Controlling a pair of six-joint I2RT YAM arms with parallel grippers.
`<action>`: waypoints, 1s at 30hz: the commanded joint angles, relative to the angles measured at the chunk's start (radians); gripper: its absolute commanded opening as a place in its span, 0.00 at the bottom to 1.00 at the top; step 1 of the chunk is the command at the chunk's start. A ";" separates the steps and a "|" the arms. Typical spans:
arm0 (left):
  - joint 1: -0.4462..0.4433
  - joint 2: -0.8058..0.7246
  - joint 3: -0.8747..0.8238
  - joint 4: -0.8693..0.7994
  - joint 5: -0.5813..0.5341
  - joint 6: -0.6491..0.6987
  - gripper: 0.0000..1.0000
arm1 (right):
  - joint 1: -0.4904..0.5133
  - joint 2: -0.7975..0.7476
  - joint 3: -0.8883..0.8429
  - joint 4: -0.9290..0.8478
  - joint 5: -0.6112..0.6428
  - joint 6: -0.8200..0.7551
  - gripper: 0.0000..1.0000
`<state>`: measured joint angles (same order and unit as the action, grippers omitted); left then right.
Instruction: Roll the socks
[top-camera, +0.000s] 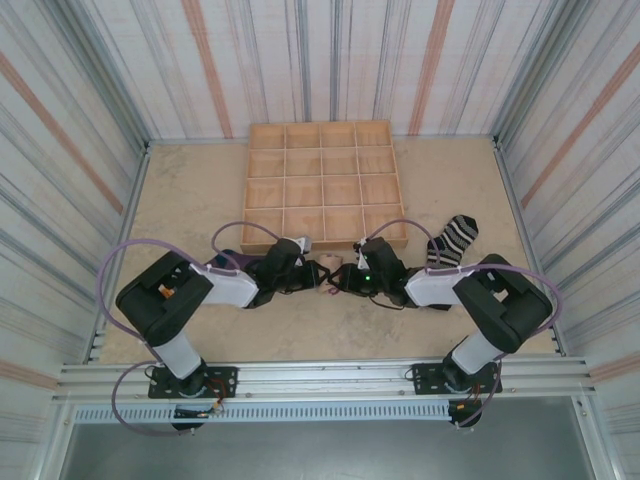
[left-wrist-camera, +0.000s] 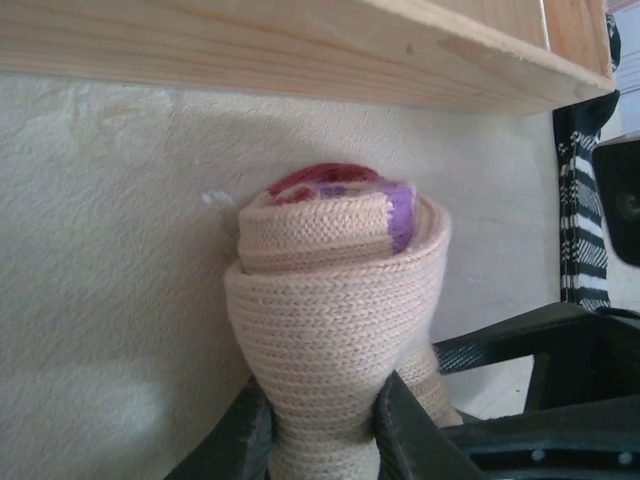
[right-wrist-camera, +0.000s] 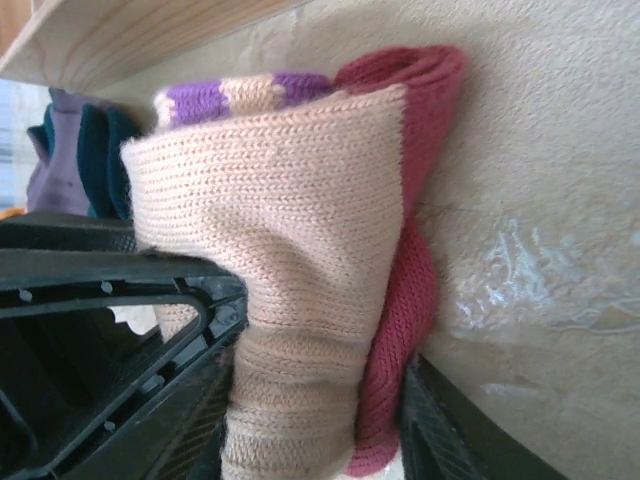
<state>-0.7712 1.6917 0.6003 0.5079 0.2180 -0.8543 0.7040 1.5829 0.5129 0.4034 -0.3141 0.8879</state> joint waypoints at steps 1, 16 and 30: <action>-0.022 0.094 -0.036 -0.098 0.044 -0.021 0.01 | 0.011 0.097 -0.072 -0.027 -0.006 0.024 0.38; -0.020 0.016 -0.040 -0.124 0.057 -0.023 0.42 | -0.008 0.017 -0.060 -0.113 -0.013 0.010 0.00; -0.005 -0.290 0.074 -0.409 0.043 0.066 0.81 | -0.089 -0.235 0.063 -0.494 0.053 -0.122 0.00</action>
<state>-0.7799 1.4830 0.6220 0.2199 0.2626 -0.8383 0.6289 1.4002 0.5358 0.0807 -0.3046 0.8375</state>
